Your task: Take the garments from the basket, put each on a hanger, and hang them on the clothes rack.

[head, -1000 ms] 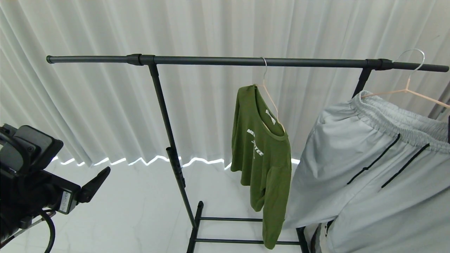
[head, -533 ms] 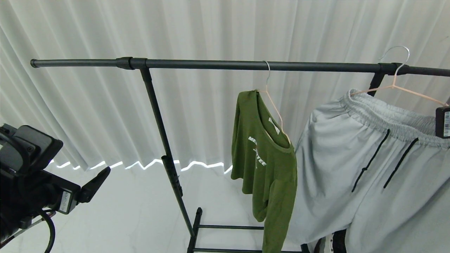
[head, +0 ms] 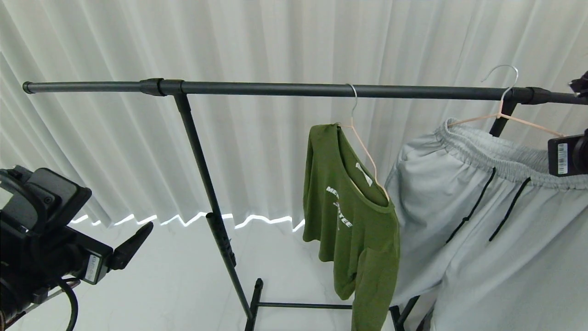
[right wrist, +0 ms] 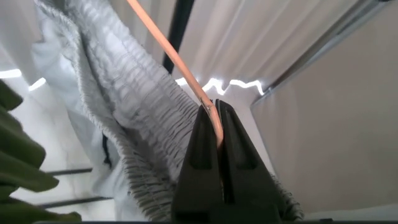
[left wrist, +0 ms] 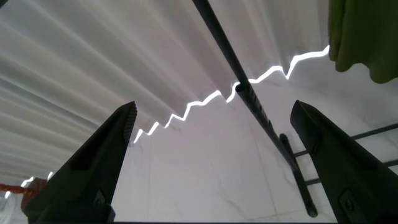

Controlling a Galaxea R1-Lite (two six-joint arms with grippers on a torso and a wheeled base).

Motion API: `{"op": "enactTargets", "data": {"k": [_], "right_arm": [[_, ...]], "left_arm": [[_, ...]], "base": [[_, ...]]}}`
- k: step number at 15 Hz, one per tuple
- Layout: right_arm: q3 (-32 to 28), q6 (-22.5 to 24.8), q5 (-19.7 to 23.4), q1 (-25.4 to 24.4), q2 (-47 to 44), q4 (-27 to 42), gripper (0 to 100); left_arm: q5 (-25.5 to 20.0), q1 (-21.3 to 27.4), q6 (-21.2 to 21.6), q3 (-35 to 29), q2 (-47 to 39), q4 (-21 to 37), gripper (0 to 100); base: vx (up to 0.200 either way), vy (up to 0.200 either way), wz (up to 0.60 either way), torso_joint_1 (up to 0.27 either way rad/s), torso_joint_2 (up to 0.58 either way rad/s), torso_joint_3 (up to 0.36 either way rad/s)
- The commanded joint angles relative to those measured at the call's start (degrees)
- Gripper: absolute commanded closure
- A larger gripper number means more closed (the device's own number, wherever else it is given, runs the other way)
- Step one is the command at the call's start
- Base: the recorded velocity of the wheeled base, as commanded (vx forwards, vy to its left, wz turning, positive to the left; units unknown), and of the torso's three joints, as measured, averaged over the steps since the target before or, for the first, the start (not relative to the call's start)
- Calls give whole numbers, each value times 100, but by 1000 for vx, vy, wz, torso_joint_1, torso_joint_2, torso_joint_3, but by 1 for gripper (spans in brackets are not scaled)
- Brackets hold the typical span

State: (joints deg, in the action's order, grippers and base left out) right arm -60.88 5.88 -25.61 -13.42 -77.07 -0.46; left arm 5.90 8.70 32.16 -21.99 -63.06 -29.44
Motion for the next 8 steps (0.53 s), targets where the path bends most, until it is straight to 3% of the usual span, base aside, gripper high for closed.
{"op": "enactTargets", "data": {"k": [1, 8], "right_arm": [[-108, 19, -23, -3, -449, -182, 100], [-108, 98, -260, -275, -959, -560, 100]], "left_arm": [[-1, 44, 1, 2, -31, 0, 0], [-1, 44, 1, 11, -31, 0, 0]], "base": [[0, 0, 0, 0, 0, 0], [0, 0, 0, 0, 0, 0]]}}
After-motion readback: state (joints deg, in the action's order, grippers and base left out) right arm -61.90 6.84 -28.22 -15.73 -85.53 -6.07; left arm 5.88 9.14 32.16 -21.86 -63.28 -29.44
